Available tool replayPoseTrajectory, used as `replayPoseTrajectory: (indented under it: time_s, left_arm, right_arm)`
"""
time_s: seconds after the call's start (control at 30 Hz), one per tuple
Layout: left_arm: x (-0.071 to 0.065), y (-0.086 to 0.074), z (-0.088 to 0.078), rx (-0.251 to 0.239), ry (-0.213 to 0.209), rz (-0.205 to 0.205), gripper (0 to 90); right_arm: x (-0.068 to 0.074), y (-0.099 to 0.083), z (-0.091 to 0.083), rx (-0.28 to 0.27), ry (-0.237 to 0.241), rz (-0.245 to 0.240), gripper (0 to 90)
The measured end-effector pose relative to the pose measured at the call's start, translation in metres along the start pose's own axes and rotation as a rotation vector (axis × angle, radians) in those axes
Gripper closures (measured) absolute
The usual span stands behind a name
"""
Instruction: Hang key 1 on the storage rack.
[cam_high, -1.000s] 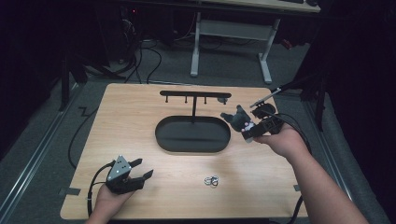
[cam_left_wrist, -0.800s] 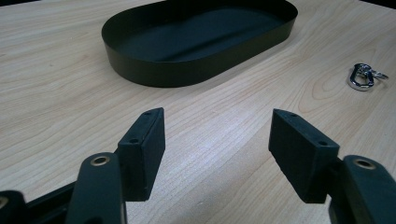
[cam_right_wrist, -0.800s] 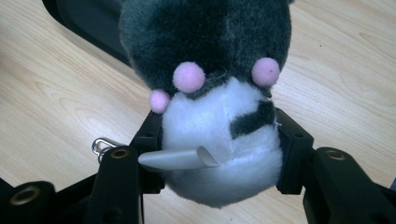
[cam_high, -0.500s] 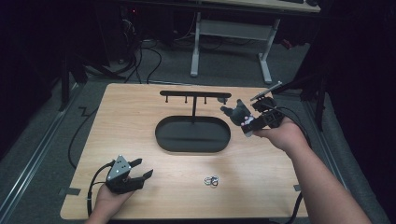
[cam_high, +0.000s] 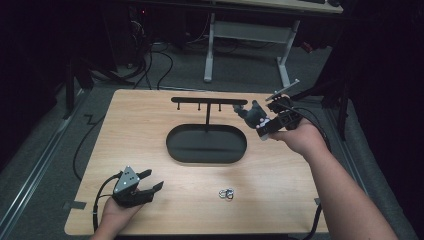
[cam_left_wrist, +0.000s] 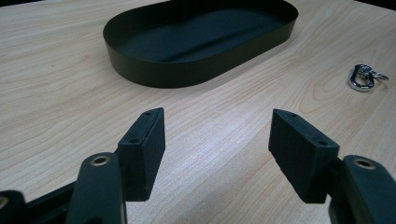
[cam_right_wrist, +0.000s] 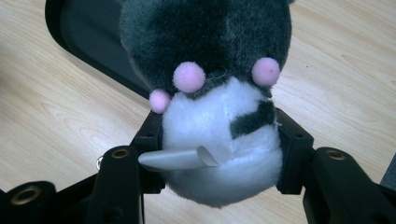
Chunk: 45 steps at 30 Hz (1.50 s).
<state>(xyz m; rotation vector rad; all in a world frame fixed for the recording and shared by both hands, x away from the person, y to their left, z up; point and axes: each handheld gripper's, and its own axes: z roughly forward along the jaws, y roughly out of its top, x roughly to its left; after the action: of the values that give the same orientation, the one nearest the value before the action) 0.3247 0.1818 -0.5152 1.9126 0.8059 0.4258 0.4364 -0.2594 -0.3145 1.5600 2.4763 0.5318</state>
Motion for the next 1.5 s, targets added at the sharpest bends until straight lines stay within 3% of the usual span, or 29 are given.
replayPoseTrajectory:
  time_s: [0.33,0.63,0.93,1.5]
  left_arm:
    - [0.000,0.000,0.000,0.004,-0.002,0.003,37.0]
    - [0.000,0.000,0.001,0.006,-0.004,0.003,37.0]
    - [-0.001,0.000,0.003,0.014,-0.008,0.009,37.1]
    - [-0.002,-0.001,0.004,0.024,-0.011,0.020,37.0]
  right_arm:
    - [0.001,0.011,0.001,-0.028,-0.017,0.019,48.8]
    - [-0.011,0.000,0.012,-0.023,-0.053,0.054,48.7]
    - [-0.012,-0.016,0.042,-0.009,-0.031,0.060,48.5]
    - [-0.002,-0.016,0.088,-0.027,-0.017,0.057,46.6]
